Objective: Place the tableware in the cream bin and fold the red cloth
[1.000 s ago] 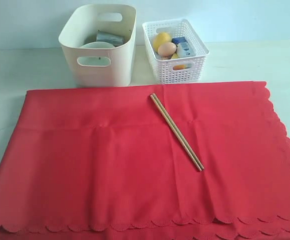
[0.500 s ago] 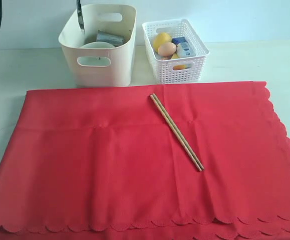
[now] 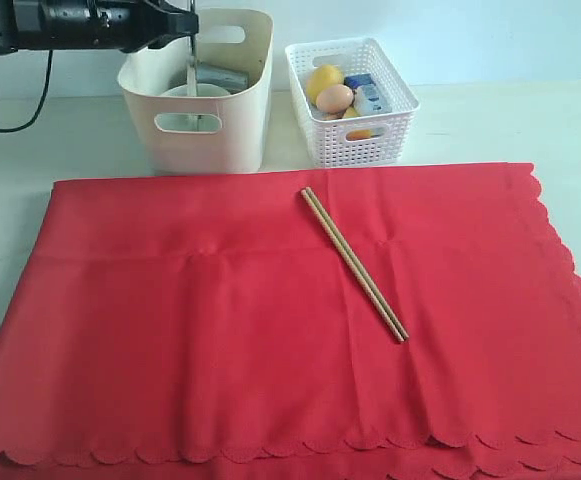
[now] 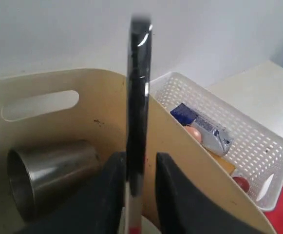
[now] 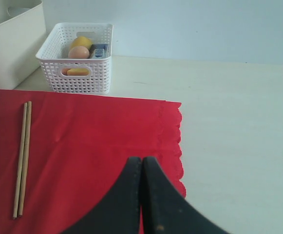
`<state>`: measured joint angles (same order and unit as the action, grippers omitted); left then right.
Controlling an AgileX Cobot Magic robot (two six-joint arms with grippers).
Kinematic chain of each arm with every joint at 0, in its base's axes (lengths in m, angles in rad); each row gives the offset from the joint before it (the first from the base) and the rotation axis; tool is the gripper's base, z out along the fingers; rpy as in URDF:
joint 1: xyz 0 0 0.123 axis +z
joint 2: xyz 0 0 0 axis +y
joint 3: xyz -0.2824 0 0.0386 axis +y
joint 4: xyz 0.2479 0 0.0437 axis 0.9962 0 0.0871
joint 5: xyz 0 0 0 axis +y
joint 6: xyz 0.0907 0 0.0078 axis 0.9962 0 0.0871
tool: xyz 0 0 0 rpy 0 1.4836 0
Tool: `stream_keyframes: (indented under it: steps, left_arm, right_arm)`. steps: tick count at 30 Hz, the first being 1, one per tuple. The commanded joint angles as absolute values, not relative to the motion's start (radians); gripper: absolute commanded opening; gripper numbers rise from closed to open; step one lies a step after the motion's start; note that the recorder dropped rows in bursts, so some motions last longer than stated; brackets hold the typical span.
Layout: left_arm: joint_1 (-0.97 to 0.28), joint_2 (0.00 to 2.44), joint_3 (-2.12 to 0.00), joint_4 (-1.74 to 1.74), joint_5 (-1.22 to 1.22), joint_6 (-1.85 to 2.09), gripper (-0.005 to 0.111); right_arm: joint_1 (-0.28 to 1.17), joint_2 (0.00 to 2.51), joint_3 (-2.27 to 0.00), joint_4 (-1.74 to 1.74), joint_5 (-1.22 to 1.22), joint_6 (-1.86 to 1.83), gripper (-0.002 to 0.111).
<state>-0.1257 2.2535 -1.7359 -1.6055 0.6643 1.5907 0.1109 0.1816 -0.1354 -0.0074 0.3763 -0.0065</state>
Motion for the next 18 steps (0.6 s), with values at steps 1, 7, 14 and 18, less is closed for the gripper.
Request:
stream_keyframes:
  steps: [1,7,14,18]
  left_arm:
    - [-0.129,2.223,-1.735,-1.582,0.683,1.532,0.048]
    - [-0.127,2.122,-1.735,-1.490,0.690,1.477,0.054]
    - [-0.112,1.977,-1.735,-1.155,0.721,1.198,0.046]
    - [-0.079,1.905,-1.735,-0.967,0.811,1.019,0.015]
  right_arm:
    - [0.104,0.176,-0.135,-0.007,0.366,-0.007,0.000]
    - [0.104,0.193,-0.189,-0.007,0.372,-0.007,0.000]
    - [0.104,0.344,-0.344,-0.007,0.372,-0.007,0.000]
    - [0.104,0.465,-0.451,-0.007,0.364,-0.007,0.000]
